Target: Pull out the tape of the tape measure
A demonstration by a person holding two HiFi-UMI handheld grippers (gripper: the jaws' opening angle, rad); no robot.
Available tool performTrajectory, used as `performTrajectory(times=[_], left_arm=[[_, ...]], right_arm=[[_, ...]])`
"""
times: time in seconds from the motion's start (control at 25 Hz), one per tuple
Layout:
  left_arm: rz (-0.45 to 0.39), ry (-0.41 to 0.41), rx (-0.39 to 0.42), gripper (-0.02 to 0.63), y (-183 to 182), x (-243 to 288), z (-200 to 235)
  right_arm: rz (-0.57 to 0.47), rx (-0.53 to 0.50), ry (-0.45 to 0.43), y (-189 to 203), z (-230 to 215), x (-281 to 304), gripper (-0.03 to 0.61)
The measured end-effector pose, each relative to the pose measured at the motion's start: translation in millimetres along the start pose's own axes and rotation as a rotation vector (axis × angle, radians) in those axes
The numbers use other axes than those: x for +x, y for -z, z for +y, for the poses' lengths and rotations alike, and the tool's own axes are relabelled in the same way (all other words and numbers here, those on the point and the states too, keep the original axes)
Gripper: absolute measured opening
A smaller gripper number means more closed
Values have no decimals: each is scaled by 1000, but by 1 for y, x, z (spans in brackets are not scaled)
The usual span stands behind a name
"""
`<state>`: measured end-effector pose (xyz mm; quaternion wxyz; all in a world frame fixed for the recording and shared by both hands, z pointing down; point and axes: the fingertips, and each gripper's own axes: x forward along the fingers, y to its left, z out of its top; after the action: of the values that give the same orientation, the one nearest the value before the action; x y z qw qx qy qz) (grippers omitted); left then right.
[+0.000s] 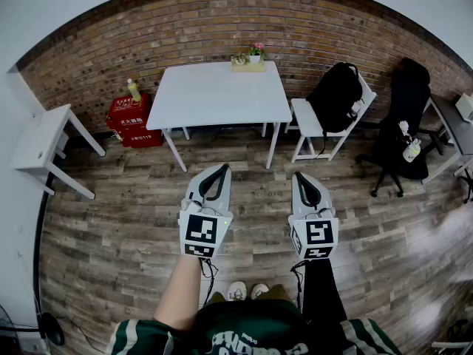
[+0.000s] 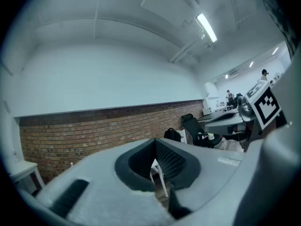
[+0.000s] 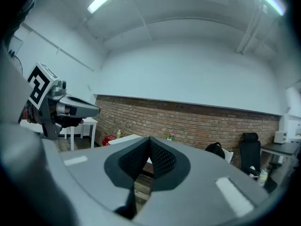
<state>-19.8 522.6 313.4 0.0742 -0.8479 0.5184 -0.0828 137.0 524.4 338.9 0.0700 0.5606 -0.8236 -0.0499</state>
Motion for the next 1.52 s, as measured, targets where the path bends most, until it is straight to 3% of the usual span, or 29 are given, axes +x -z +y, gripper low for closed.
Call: performTrajectory(times=[0.64,0.72,0.88,1.12,1.52], left_arm=[[-22,-31,-22,20,11,-24,33],[-18,-29,-31,52,15,-21,34],[-19,-7,-43,96,21,-10,30],[-26,6,-47,104,21,24,30],[-26,-8,-38,104,11,126,48]], right_arm=[[-9,22,40,5,28,1,16],[-8,21,32,7,29,3,96],[-20,26,26,11,21,7,104],[-23,44,20,19,-4,34,110],[-53,93,-29,20,-71,132,114]])
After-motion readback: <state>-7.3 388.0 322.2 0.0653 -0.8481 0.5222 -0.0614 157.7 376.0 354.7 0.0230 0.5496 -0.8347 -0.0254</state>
